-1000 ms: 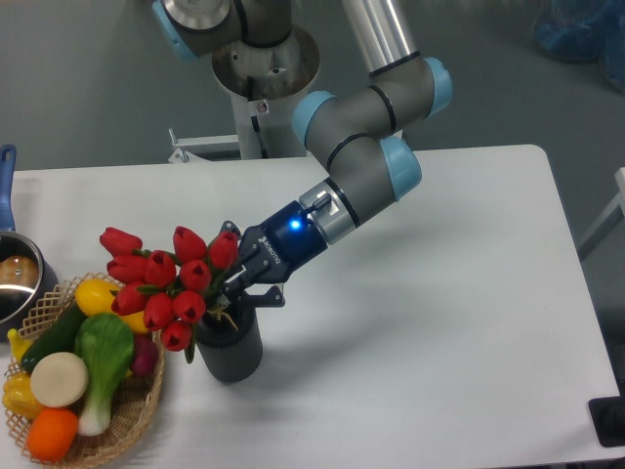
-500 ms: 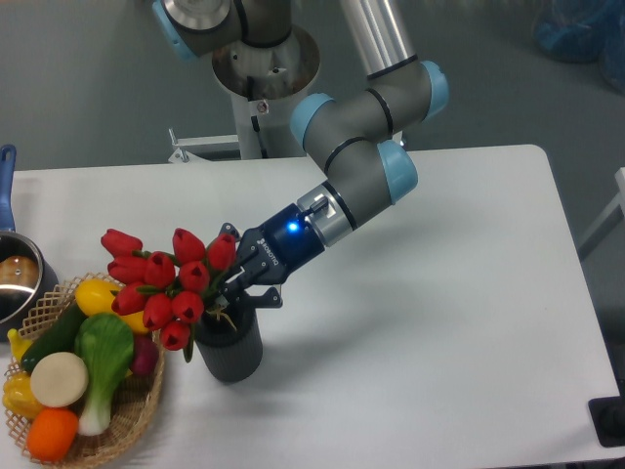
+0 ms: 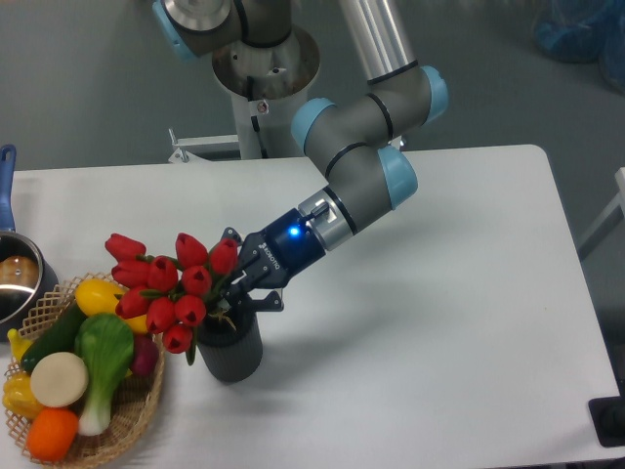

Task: Insert the flowers into the vase
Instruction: 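Hold the tulips in the vase and settle the stems down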

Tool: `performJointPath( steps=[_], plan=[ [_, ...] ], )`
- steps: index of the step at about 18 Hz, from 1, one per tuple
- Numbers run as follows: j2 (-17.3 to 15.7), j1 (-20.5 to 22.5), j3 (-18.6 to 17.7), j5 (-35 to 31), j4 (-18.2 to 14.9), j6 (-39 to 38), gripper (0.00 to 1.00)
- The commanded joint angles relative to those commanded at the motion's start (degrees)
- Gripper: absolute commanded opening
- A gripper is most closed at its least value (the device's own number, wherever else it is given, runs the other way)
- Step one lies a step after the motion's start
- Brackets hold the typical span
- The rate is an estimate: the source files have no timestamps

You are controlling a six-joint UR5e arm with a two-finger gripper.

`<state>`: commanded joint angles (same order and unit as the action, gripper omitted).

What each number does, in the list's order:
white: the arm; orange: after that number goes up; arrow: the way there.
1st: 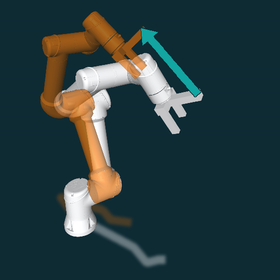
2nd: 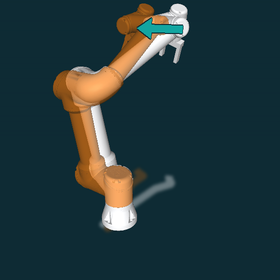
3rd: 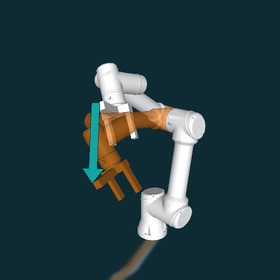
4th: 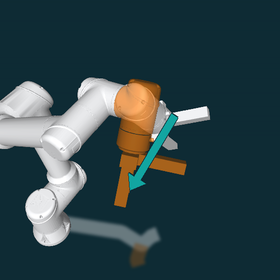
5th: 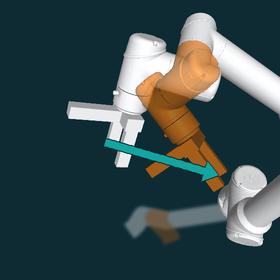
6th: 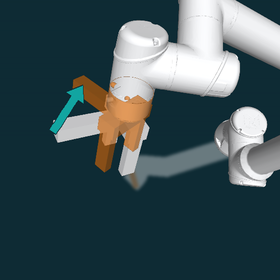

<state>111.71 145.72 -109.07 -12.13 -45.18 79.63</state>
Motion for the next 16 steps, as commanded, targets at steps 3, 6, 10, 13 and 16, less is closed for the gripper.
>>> performJointPath(
  steps=[3, 6, 10, 13, 16],
  plan=[
    [0.0, 0.0, 0.0, 0.0, 0.0, 0.0, 0.19],
    [0.0, 0.0, -0.1, 0.0, 0.0, 0.0, 0.20],
    [0.2, 0.0, -0.4, -0.1, 0.0, 1.4, 0.23],
    [0.4, 0.0, -0.4, -0.1, 0.0, 1.7, 0.28],
    [0.3, 0.0, -0.4, -0.1, 0.0, 2.1, 0.31]
  ],
)
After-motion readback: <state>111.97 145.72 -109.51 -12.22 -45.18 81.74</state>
